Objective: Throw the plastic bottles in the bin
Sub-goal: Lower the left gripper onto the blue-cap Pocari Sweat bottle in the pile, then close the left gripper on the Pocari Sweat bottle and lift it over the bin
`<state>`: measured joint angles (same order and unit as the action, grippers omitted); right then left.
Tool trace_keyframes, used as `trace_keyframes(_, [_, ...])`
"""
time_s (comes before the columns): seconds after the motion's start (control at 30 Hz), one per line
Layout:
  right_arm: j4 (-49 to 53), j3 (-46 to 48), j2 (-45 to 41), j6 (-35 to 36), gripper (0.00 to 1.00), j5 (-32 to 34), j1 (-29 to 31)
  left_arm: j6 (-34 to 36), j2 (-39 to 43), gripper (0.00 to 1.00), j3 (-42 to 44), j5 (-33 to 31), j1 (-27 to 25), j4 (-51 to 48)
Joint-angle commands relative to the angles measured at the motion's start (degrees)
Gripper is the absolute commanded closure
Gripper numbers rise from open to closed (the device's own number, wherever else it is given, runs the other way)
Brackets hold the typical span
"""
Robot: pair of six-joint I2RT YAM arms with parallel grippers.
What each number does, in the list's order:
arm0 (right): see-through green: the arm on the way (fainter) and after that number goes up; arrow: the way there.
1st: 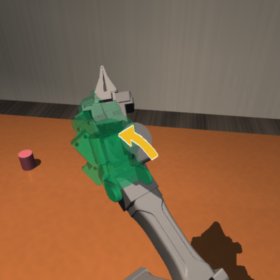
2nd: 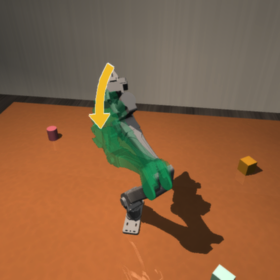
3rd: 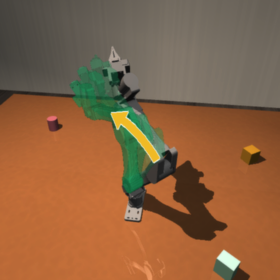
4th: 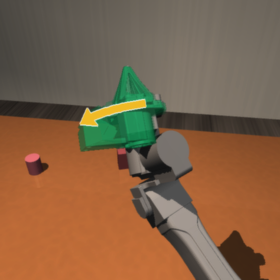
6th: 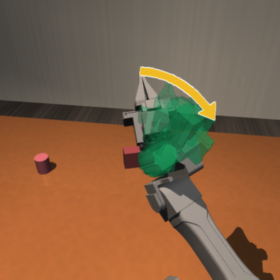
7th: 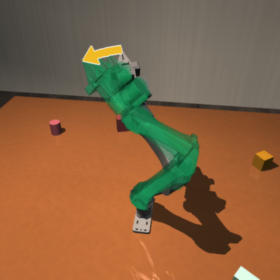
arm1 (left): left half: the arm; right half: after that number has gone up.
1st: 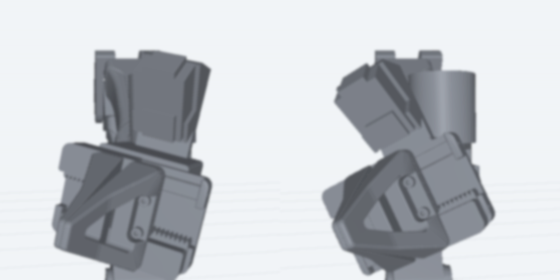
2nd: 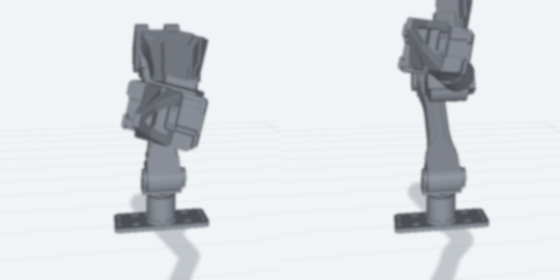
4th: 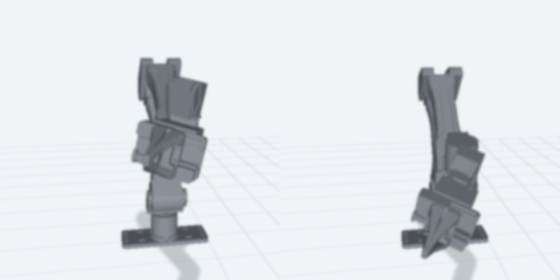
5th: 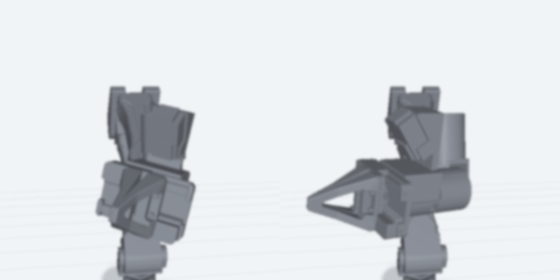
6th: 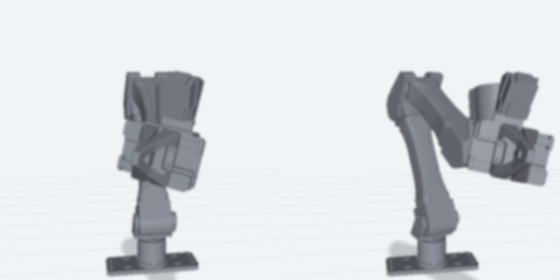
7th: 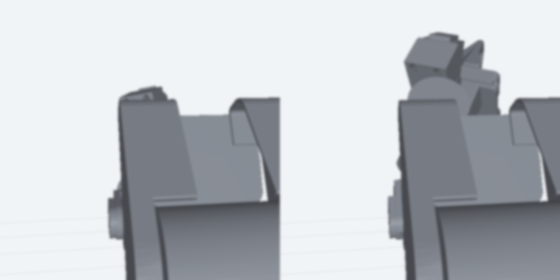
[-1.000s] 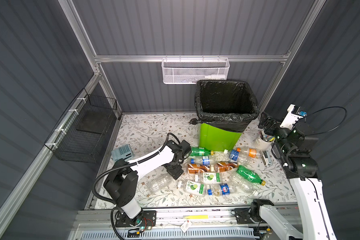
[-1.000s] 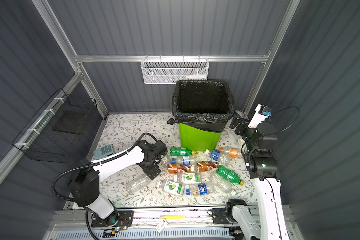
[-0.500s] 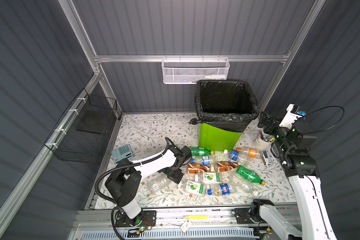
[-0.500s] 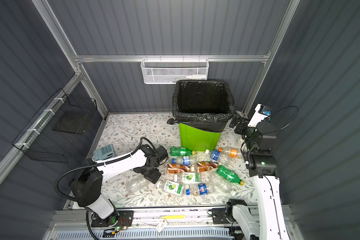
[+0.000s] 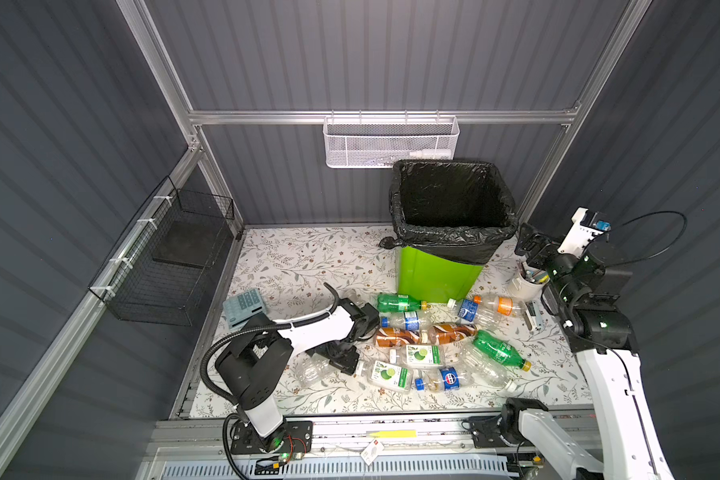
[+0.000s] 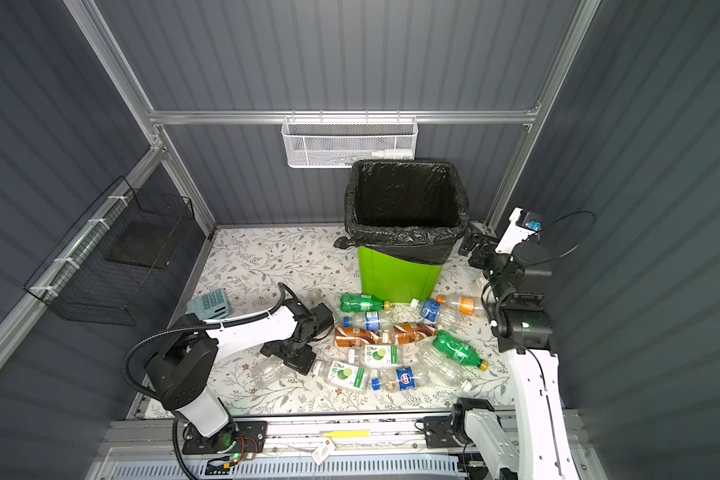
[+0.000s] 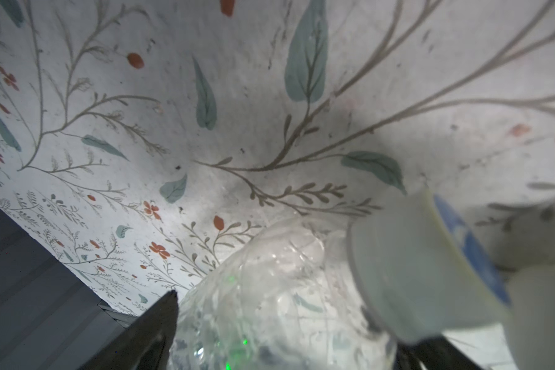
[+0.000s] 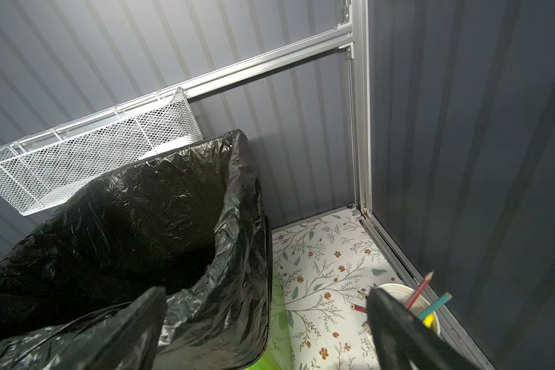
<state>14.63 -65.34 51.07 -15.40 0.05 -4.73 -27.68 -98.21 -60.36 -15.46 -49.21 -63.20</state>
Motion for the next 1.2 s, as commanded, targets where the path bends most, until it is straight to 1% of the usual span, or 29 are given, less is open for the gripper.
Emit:
trace_keyframes(0.0, [-0.37, -0.13, -0.4, -0.16, 0.01, -0.19, -0.24, -1.32, -2.2, 0.06, 0.85, -0.9, -0.18, 0.83])
trace_keyframes(0.27, [-0.03, 0.04, -0.62, 0.02, 0.01, -0.09, -0.37, -0.71, -2.5, 0.25, 0.43, -1.45, -0.1, 3.27])
trace_keyframes(0.33, [0.13, 0.12, -0.64, 0.09, 0.01, -0.13, -0.37, -0.71, -1.85, 0.28, -0.76, -2.63, 0.03, 2.93])
trace_keyframes(0.47, [0.42, 0.13, -0.66, 0.98, 0.01, 0.02, -0.37, -0.66, 1.88, 0.39, -3.66, -4.35, 1.72, 3.2])
trace_keyframes(0.57, [0.66, 0.13, -0.96, 1.86, 0.01, 0.47, -0.43, -0.21, 6.29, 0.46, -7.23, -5.97, 4.08, 3.37])
trace_keyframes(0.63, [0.77, -0.01, -1.25, 2.45, 0.01, 0.74, -0.52, 0.89, 9.51, 0.48, -11.02, -7.27, 5.97, 3.17])
trace_keyframes(0.73, [0.75, -0.14, -1.76, 3.33, 0.01, 1.58, -0.71, 4.16, 14.5, 0.48, -19.53, -10.63, 8.75, 4.32])
trace_keyframes(0.8, [0.83, -0.35, -1.95, 3.63, 0.01, 1.89, -0.97, 8.54, 18.0, 0.48, -27.48, -12.06, 10.11, 9.54])
trace_keyframes(0.87, [0.9, -0.53, -2.24, 3.99, 0.01, 1.97, -1.15, 13.95, 20.61, 0.48, -33.2, -13.25, 10.34, 16.17])
trace_keyframes(0.97, [1.28, -0.92, -2.87, 4.71, 0.01, 2.31, -1.46, 21.21, 23.19, 0.47, -40.67, -12.75, 10.36, 29.63])
trace_keyframes(1.07, [1.46, -0.34, -4.44, 4.93, 0.01, 3.35, -1.94, 26.15, 24.64, 0.45, -42.98, -7.46, 10.31, 45.86])
trace_keyframes(1.1, [1.45, 0.05, -5.04, 4.88, 0.01, 3.74, -2.12, 26.81, 24.58, 0.45, -43.17, -5.11, 10.36, 51.73])
trace_keyframes(1.17, [1.54, 0.64, -6.19, 4.71, 0.01, 4.32, -2.45, 26.62, 23.01, 0.46, -44.35, 0.01, 10.36, 59.5])
